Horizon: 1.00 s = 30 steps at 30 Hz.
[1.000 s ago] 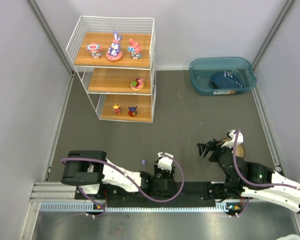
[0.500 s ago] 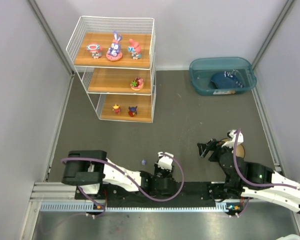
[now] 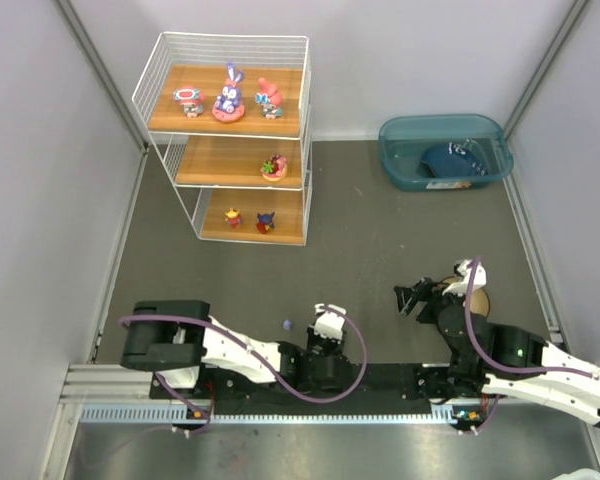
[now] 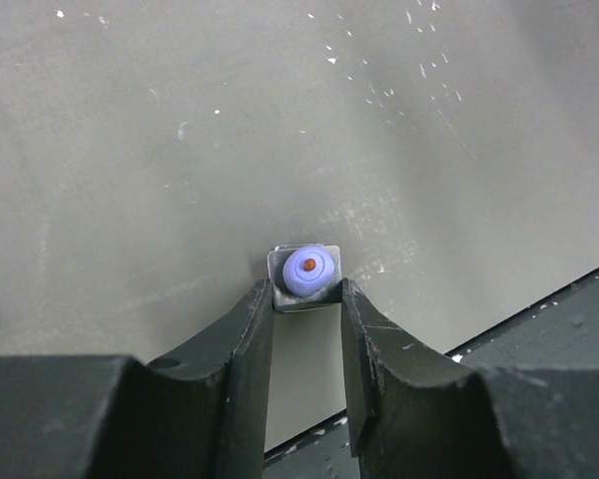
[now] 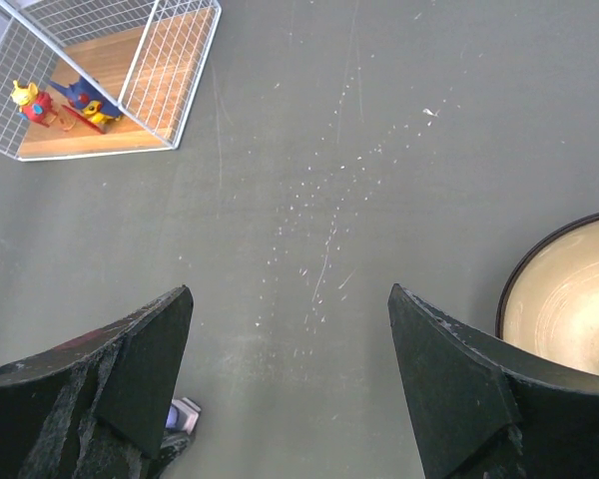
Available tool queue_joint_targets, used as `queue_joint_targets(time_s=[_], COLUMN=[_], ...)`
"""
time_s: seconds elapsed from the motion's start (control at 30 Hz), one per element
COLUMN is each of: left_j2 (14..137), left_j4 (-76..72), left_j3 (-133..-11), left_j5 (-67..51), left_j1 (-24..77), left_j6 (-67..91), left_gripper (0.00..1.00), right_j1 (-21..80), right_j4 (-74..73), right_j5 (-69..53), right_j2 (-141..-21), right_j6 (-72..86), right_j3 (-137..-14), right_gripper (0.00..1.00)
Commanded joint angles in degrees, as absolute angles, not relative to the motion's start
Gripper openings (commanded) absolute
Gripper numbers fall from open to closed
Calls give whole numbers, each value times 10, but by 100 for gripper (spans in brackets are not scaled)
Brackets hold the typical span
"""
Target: Place and organize the plastic toys onto the shelf
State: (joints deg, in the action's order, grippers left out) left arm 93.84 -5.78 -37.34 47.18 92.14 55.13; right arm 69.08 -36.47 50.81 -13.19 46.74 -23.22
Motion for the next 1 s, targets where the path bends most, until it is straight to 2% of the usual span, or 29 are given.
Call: queue_joint_targets(time_s=[0.0, 0.3, 0.6, 0.97], left_j2=[879, 715, 575, 489], left_j4=[-20, 45, 85, 123], left_j3=[-365, -349, -342, -354], left_j5=[495, 512, 461, 393], left_j1=[923, 917, 868, 770], left_j6=[552, 484, 397, 309], left_gripper=[0, 0, 0, 0], right_j1=[687, 687, 675, 593], right_j4=[-352, -343, -296, -170], right_j5=[520, 520, 512, 408], right_j2=[-138, -172, -201, -290], right_j6=[474, 476, 449, 360], right_j3=[-230, -229, -222, -225], right_gripper=[81, 81, 86, 94])
